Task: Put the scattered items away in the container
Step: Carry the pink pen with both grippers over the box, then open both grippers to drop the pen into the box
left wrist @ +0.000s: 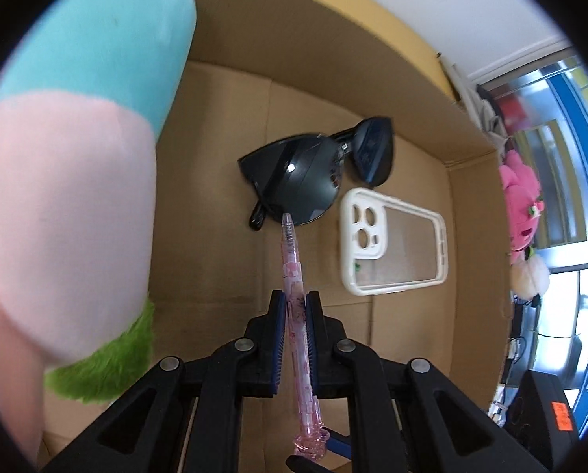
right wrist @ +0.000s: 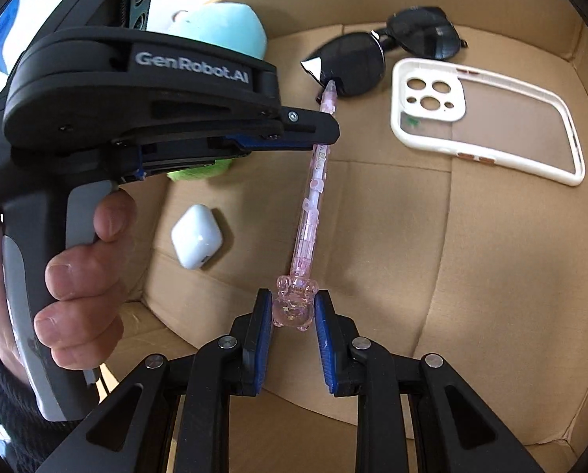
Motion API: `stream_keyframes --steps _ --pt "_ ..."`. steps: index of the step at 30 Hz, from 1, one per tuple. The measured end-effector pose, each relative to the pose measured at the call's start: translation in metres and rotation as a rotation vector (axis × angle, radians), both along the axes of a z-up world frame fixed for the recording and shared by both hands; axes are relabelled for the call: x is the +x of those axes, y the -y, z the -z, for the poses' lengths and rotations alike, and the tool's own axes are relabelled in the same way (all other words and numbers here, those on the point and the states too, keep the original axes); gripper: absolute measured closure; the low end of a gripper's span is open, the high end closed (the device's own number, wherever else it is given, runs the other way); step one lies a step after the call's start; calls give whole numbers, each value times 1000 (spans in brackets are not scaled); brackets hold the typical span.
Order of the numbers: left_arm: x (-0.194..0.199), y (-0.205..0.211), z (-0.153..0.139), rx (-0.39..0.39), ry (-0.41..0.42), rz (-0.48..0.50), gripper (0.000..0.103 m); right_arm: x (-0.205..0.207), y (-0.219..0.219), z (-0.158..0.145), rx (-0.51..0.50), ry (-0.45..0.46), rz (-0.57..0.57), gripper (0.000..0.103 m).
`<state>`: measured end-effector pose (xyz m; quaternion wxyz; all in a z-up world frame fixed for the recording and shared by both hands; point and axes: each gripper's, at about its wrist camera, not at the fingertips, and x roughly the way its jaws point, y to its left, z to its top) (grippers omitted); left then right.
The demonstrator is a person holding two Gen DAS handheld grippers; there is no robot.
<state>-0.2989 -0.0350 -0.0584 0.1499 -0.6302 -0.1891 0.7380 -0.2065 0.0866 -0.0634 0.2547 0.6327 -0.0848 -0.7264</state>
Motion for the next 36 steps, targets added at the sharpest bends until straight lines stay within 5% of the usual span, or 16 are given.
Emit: stream_keyframes --steps 15,21,27,29,36 --pt "-7 -12 0 -36 -3 17 94 -5 -5 12 -8 63 22 78" --pt "5 -6 -21 -19 -73 6 87 4 -20 -3 -55 14 66 45" --pt "37 1 -81 -49 -269 3 49 31 -37 -47 -51 -174 81 22" --pt "53 4 -102 -66 -348 -2 45 48 -44 -65 -30 -259 88 11" --pt "131 18 -154 -182 -606 -48 26 103 -60 -107 110 -553 117 1"
